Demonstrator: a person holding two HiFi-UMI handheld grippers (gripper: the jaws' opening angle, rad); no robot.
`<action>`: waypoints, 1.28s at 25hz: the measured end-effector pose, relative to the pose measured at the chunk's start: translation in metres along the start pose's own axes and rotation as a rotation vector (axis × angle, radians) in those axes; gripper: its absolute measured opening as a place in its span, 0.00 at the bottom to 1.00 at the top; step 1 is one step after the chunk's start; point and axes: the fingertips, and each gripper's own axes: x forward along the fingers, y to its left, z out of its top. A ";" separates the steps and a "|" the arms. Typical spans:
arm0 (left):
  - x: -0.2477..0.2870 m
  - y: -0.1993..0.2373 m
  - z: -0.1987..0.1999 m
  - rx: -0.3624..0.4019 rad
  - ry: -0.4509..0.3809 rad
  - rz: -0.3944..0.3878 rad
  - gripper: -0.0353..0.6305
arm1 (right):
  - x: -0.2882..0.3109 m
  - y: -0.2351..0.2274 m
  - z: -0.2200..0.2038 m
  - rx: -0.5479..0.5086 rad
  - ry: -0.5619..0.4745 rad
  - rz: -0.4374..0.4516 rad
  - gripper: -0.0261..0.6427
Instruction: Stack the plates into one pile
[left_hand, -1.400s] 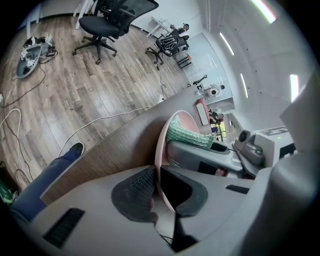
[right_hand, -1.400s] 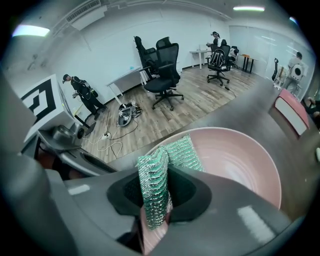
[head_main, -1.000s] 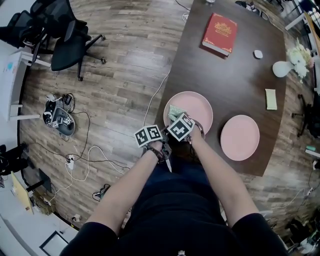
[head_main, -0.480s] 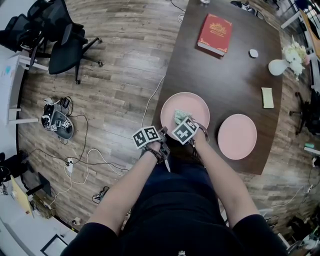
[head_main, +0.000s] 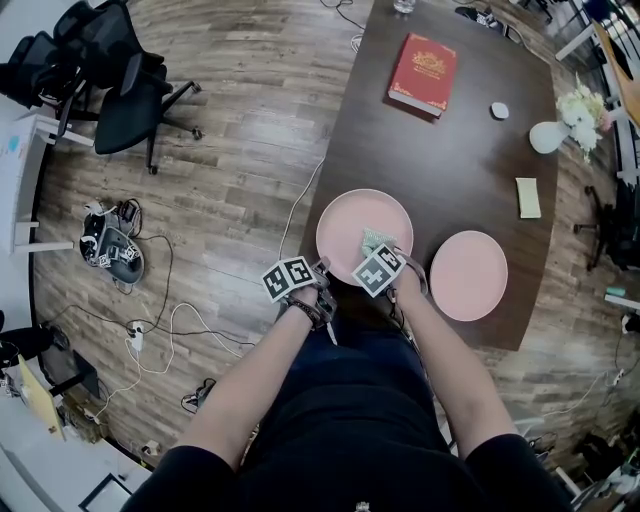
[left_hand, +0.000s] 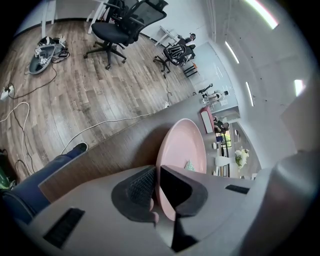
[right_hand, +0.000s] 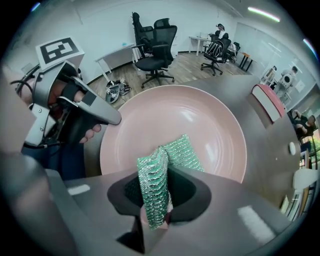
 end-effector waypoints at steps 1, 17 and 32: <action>0.000 0.000 0.000 -0.001 -0.003 0.001 0.09 | 0.000 -0.001 -0.003 -0.004 0.007 -0.005 0.17; 0.002 0.000 0.002 -0.013 -0.031 0.017 0.09 | -0.004 -0.019 -0.035 -0.082 0.179 -0.136 0.17; 0.000 -0.001 0.004 -0.011 -0.035 0.023 0.09 | -0.010 -0.022 -0.039 -0.099 0.192 -0.162 0.17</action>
